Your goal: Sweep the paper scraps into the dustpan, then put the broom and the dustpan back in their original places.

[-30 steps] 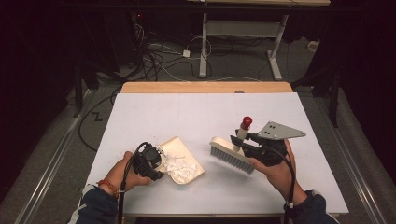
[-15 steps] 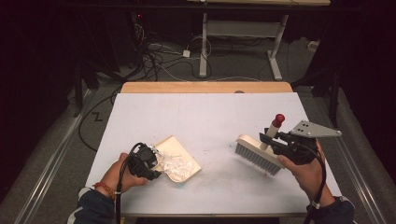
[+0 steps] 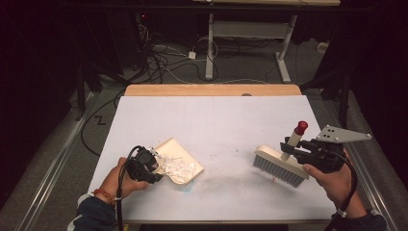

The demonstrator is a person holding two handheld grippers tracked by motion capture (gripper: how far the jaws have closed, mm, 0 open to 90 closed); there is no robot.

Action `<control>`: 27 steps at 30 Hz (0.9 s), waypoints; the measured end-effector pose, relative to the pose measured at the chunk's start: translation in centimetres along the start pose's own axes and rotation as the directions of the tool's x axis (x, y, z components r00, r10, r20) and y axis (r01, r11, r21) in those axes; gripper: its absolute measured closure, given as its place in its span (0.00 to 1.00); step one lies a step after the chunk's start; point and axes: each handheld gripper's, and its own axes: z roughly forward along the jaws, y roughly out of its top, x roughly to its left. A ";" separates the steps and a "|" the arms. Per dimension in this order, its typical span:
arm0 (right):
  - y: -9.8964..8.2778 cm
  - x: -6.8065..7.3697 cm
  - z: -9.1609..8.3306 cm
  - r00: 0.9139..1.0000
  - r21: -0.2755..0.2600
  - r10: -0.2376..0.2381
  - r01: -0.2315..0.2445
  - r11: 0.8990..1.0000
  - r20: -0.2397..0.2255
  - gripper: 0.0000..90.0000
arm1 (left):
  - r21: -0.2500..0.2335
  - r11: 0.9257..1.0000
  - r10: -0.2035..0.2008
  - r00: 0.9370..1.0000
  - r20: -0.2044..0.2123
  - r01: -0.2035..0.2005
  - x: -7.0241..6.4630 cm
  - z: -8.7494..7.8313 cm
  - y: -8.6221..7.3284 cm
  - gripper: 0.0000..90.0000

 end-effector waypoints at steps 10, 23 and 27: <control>-0.3 -0.9 -0.3 0.994 0.086 0.013 -0.003 0.996 -0.105 0.79 | -0.035 0.997 -0.066 0.998 -0.017 0.065 1.4 0.1 -0.3 0.70; -0.4 -1.7 0.3 0.988 0.150 0.003 0.020 0.988 -0.151 0.79 | -0.094 0.981 -0.173 0.984 -0.043 0.168 2.6 0.1 -0.8 0.70; -0.5 -2.2 0.8 0.988 0.173 0.023 0.003 0.985 -0.150 0.79 | -0.103 0.976 -0.201 0.978 -0.059 0.194 2.8 0.2 -0.8 0.70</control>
